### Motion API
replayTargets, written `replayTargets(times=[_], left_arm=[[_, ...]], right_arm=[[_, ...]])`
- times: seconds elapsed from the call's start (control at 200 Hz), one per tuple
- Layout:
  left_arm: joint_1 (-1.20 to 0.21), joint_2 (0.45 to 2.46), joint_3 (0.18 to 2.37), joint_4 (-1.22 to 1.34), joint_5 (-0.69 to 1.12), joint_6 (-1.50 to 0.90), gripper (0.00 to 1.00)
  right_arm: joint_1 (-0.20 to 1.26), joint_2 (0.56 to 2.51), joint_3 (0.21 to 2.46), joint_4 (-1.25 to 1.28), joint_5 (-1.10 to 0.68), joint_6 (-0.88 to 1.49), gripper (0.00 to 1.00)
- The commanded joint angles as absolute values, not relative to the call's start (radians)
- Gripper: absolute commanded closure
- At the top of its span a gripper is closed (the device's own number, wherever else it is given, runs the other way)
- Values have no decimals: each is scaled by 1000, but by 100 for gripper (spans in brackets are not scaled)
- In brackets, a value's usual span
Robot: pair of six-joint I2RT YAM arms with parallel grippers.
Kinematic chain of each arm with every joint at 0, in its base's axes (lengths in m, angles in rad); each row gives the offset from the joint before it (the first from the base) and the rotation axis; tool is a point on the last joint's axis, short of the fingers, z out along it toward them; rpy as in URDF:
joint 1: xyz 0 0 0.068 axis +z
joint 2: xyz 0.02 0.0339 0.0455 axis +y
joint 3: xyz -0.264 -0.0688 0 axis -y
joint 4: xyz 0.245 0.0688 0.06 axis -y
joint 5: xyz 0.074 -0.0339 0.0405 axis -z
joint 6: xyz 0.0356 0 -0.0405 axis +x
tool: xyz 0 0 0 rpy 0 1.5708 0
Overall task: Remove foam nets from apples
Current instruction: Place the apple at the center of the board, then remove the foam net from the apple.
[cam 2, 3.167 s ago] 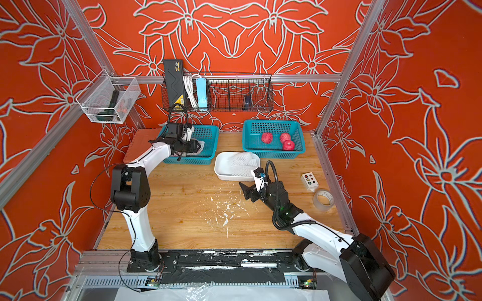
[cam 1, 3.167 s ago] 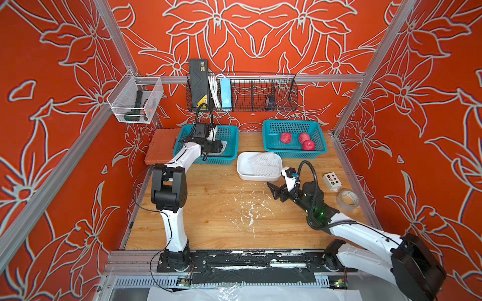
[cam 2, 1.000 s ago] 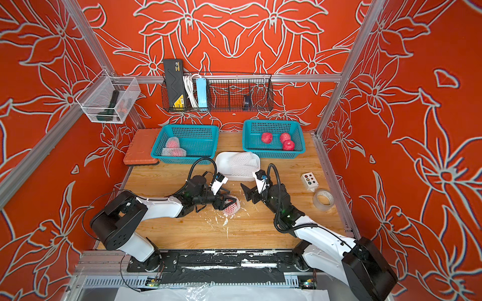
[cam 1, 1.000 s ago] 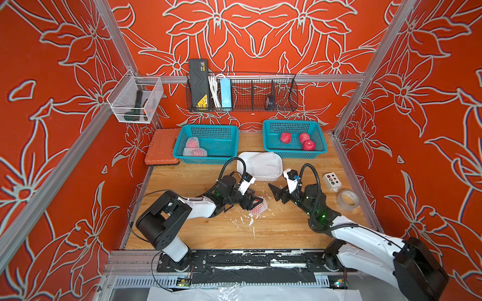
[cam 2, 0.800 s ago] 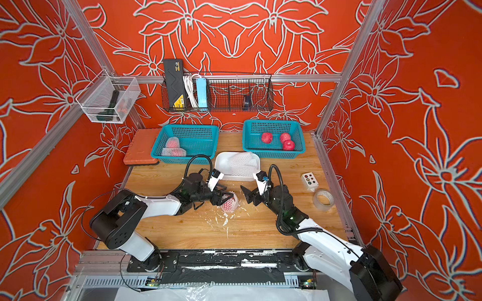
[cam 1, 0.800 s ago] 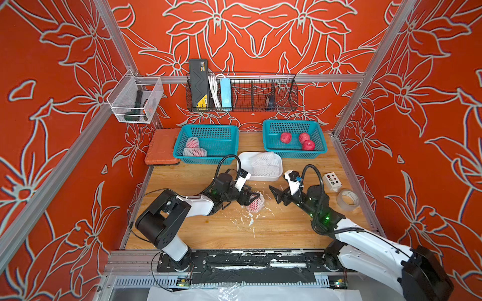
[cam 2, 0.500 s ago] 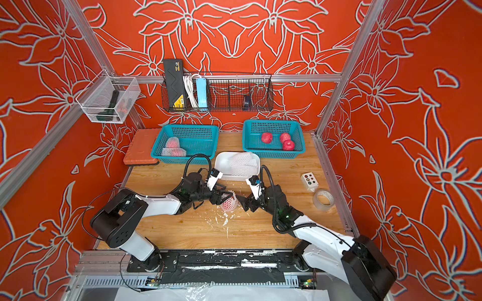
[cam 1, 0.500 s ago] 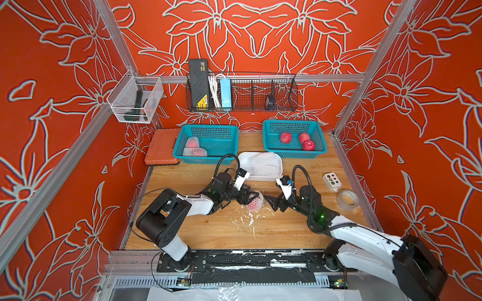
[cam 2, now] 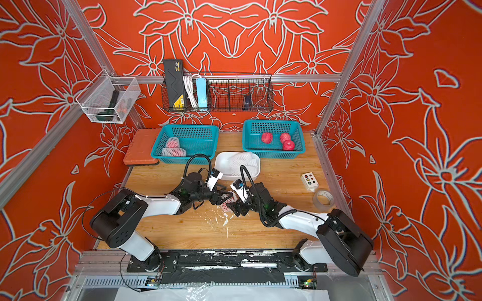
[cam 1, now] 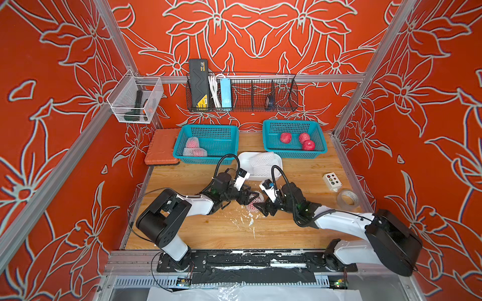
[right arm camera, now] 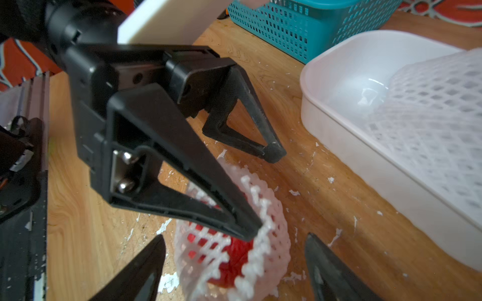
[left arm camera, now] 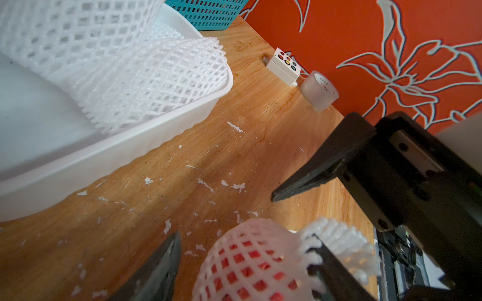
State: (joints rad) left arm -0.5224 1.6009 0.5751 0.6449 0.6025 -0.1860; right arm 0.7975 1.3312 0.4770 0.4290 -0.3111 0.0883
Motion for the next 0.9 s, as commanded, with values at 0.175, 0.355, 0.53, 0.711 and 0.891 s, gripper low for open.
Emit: replayTargets(times=[0.175, 0.355, 0.53, 0.711, 0.891], left_arm=[[-507, 1553, 558, 662, 604, -200, 24], [-483, 1492, 553, 666, 603, -228, 21], [-453, 1404, 547, 650, 594, -253, 19], [-442, 1203, 463, 624, 391, -278, 17], [-442, 1006, 319, 644, 192, -283, 17]], right_arm=[[808, 1374, 517, 475, -272, 87, 56], [809, 1355, 506, 463, -264, 73, 68], [808, 1344, 510, 453, -258, 72, 79], [810, 1282, 525, 415, -259, 85, 91], [809, 1196, 566, 359, -255, 93, 100]])
